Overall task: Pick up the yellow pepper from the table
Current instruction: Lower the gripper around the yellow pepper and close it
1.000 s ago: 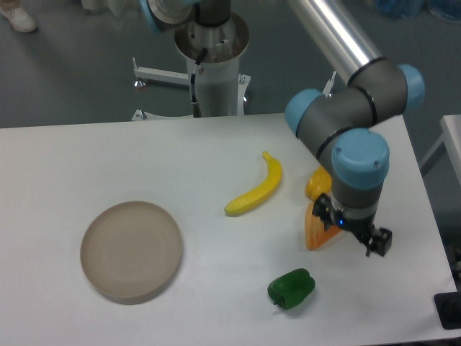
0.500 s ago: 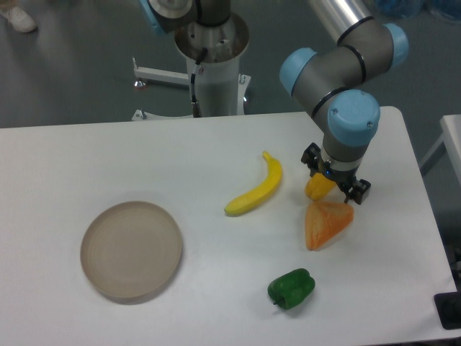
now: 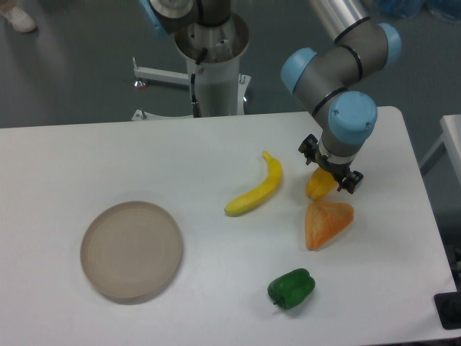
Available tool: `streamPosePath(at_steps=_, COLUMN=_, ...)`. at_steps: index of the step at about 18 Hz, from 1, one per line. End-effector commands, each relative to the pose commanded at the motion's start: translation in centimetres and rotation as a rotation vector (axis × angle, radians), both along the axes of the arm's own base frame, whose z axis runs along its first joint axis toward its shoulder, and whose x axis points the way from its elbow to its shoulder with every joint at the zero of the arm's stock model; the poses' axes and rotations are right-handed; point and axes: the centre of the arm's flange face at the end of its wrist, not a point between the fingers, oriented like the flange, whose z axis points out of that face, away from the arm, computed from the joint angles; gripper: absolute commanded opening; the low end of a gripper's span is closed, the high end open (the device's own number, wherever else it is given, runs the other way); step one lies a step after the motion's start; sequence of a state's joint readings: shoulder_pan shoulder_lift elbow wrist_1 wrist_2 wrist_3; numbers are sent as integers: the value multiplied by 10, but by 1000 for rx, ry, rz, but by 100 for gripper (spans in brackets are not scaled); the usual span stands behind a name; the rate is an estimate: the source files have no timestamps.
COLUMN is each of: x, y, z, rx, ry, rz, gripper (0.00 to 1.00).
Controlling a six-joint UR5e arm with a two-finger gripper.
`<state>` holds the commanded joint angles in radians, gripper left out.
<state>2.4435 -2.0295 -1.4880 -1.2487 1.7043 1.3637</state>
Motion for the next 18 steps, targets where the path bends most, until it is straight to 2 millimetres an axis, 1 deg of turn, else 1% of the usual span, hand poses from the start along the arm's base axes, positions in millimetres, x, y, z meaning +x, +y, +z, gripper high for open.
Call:
streamPosePath(at_steps=2, x=-4, y=0, z=3, rx=4, ry=7, rz=-6, gripper=100)
streamPosePath(at_steps=4, x=-2, y=-1, z=-1, rx=-1, ry=-2, rz=-24, gripper=100)
streamPosePath(at_steps=8, x=4, y=-9, z=-22, rx=-8, ry=-10, rz=-23, gripper=100)
streamPosePath(at_steps=14, x=4, y=-11, z=-33, rx=-1, ry=-1, rz=-24, gripper=100)
streamPosePath(at_steps=15, x=4, y=-12, z=-34, rx=-3, ry=-4, rz=-24, gripper=96)
streamPosePath(at_steps=16, x=4, y=-12, z=-34, rx=-3, ry=-4, rz=-24, gripper=74)
streamPosePath(at_steps=18, x=4, y=-13, z=-36, rx=-6, ry=-8, rz=-24, gripper=66)
